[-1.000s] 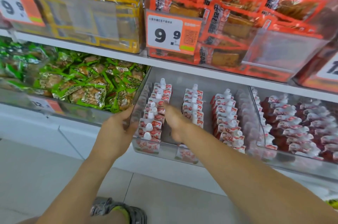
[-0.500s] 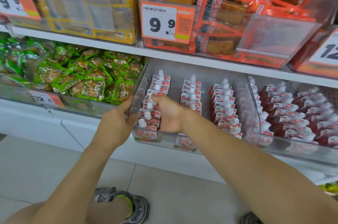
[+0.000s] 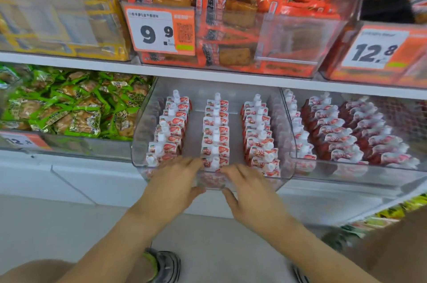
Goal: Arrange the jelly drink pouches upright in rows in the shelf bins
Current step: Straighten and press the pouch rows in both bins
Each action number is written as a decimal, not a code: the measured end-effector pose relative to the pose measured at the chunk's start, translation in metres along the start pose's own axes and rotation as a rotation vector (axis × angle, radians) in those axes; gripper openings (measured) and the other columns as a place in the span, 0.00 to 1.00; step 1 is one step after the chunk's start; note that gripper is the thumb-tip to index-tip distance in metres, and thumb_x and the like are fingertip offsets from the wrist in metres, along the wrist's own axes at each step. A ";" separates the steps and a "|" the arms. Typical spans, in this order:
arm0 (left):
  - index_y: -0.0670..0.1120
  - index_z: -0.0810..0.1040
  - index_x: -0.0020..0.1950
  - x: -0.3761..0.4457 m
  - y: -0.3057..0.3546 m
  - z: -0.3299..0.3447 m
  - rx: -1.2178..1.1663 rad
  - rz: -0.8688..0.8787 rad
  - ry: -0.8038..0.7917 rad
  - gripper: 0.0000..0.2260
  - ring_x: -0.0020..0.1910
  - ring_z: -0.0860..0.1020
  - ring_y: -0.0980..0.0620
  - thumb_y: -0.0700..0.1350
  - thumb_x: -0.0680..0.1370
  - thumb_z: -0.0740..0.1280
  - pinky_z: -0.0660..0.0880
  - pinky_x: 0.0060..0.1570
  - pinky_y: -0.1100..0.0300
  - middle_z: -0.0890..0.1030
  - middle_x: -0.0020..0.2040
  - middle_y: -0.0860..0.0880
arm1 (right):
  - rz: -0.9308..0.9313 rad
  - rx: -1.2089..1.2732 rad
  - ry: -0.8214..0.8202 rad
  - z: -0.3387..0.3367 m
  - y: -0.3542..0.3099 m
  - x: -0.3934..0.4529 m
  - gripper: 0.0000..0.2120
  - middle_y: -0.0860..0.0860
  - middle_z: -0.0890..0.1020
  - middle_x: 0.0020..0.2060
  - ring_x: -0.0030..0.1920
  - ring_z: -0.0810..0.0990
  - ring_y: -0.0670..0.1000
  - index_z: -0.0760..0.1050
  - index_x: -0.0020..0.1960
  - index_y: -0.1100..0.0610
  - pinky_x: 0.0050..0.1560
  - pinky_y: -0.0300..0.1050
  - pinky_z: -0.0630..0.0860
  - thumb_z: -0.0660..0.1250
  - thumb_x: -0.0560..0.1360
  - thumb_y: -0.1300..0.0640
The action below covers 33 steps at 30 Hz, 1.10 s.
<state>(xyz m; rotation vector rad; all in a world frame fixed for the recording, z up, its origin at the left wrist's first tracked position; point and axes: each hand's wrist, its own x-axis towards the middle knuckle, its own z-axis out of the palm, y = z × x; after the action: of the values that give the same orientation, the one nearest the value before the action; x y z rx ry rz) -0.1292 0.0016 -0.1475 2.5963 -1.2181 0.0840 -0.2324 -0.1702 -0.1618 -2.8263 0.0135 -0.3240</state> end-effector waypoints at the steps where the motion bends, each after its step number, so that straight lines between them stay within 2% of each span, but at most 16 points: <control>1: 0.49 0.77 0.48 0.001 -0.003 0.002 0.019 -0.011 0.013 0.18 0.41 0.80 0.46 0.49 0.63 0.80 0.77 0.36 0.54 0.80 0.42 0.50 | -0.004 0.001 0.036 0.003 -0.001 0.000 0.17 0.49 0.80 0.46 0.43 0.79 0.52 0.74 0.56 0.51 0.41 0.43 0.75 0.72 0.69 0.55; 3: 0.48 0.76 0.41 0.004 -0.005 0.005 0.089 -0.013 0.054 0.20 0.34 0.79 0.46 0.42 0.56 0.83 0.74 0.28 0.57 0.79 0.35 0.50 | 0.042 -0.057 0.071 0.006 -0.003 0.004 0.19 0.48 0.80 0.40 0.38 0.79 0.50 0.78 0.50 0.51 0.36 0.40 0.75 0.79 0.61 0.56; 5: 0.47 0.75 0.38 0.005 -0.006 0.011 0.135 0.045 0.082 0.23 0.32 0.77 0.46 0.33 0.50 0.80 0.72 0.29 0.59 0.77 0.33 0.49 | 0.115 -0.115 0.040 0.004 -0.007 0.012 0.20 0.49 0.80 0.38 0.37 0.80 0.51 0.80 0.46 0.53 0.36 0.41 0.76 0.81 0.57 0.60; 8: 0.47 0.75 0.40 0.007 -0.015 0.021 0.090 0.092 0.115 0.26 0.35 0.77 0.47 0.28 0.49 0.77 0.72 0.34 0.60 0.77 0.36 0.50 | 0.115 -0.082 -0.068 -0.003 -0.003 0.027 0.13 0.52 0.80 0.48 0.51 0.77 0.54 0.79 0.52 0.57 0.47 0.47 0.76 0.72 0.69 0.66; 11: 0.48 0.74 0.40 0.018 -0.020 0.019 0.020 0.056 0.184 0.24 0.37 0.75 0.47 0.27 0.54 0.75 0.71 0.36 0.58 0.76 0.37 0.51 | 0.078 0.006 -0.015 -0.013 0.005 0.035 0.13 0.53 0.81 0.47 0.52 0.75 0.54 0.79 0.50 0.58 0.47 0.49 0.75 0.71 0.68 0.69; 14: 0.46 0.75 0.42 0.035 -0.019 0.011 -0.019 0.047 0.232 0.20 0.39 0.75 0.46 0.27 0.59 0.74 0.68 0.40 0.56 0.77 0.38 0.50 | 0.091 0.041 0.044 -0.019 0.014 0.048 0.14 0.52 0.82 0.45 0.51 0.75 0.53 0.80 0.49 0.57 0.46 0.48 0.75 0.72 0.67 0.69; 16: 0.45 0.76 0.43 0.047 -0.023 0.012 -0.051 0.041 0.247 0.16 0.40 0.76 0.46 0.28 0.63 0.74 0.72 0.41 0.55 0.78 0.40 0.49 | 0.107 0.029 0.039 -0.018 0.023 0.061 0.14 0.52 0.82 0.45 0.51 0.75 0.53 0.81 0.50 0.56 0.46 0.50 0.76 0.71 0.68 0.69; 20: 0.46 0.75 0.42 0.060 -0.033 0.020 -0.055 0.023 0.216 0.18 0.40 0.76 0.47 0.29 0.62 0.76 0.74 0.39 0.55 0.77 0.40 0.50 | 0.094 0.044 0.029 -0.012 0.030 0.074 0.13 0.52 0.82 0.47 0.51 0.74 0.52 0.81 0.53 0.55 0.44 0.46 0.73 0.70 0.71 0.68; 22: 0.46 0.75 0.41 0.059 -0.034 0.023 -0.041 0.020 0.188 0.16 0.40 0.76 0.46 0.30 0.63 0.76 0.73 0.38 0.56 0.78 0.39 0.50 | 0.064 0.050 0.027 -0.004 0.033 0.071 0.11 0.52 0.82 0.46 0.51 0.75 0.53 0.80 0.52 0.56 0.45 0.49 0.75 0.70 0.72 0.67; 24: 0.45 0.76 0.41 0.055 -0.031 0.027 -0.023 0.010 0.185 0.15 0.39 0.76 0.45 0.31 0.63 0.76 0.73 0.37 0.56 0.78 0.38 0.49 | 0.030 0.011 0.050 0.006 0.036 0.064 0.09 0.51 0.82 0.44 0.49 0.76 0.53 0.80 0.50 0.56 0.43 0.51 0.78 0.72 0.72 0.65; 26: 0.45 0.76 0.41 0.052 -0.028 0.029 -0.026 0.003 0.195 0.15 0.38 0.76 0.45 0.31 0.64 0.76 0.74 0.37 0.56 0.78 0.38 0.49 | 0.003 -0.038 0.119 0.015 0.038 0.059 0.12 0.50 0.81 0.42 0.46 0.77 0.53 0.80 0.50 0.55 0.42 0.49 0.79 0.76 0.69 0.64; 30: 0.45 0.76 0.39 0.053 -0.026 0.026 -0.069 -0.048 0.205 0.13 0.37 0.76 0.46 0.32 0.65 0.77 0.74 0.36 0.56 0.78 0.36 0.49 | -0.008 -0.033 0.246 0.019 0.043 0.042 0.14 0.51 0.79 0.45 0.46 0.76 0.54 0.80 0.57 0.56 0.49 0.48 0.77 0.73 0.72 0.61; 33: 0.44 0.77 0.39 0.049 -0.014 0.022 -0.029 -0.082 0.161 0.11 0.37 0.77 0.44 0.33 0.65 0.76 0.72 0.33 0.57 0.78 0.36 0.48 | -0.023 -0.077 0.200 0.017 0.040 0.029 0.19 0.52 0.78 0.49 0.48 0.76 0.56 0.76 0.63 0.56 0.52 0.51 0.76 0.70 0.72 0.60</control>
<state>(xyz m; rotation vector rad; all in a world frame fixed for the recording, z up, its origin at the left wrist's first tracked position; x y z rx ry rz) -0.0884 -0.0325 -0.1635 2.5546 -1.0486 0.2524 -0.1997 -0.2048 -0.1832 -2.8594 0.0371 -0.6228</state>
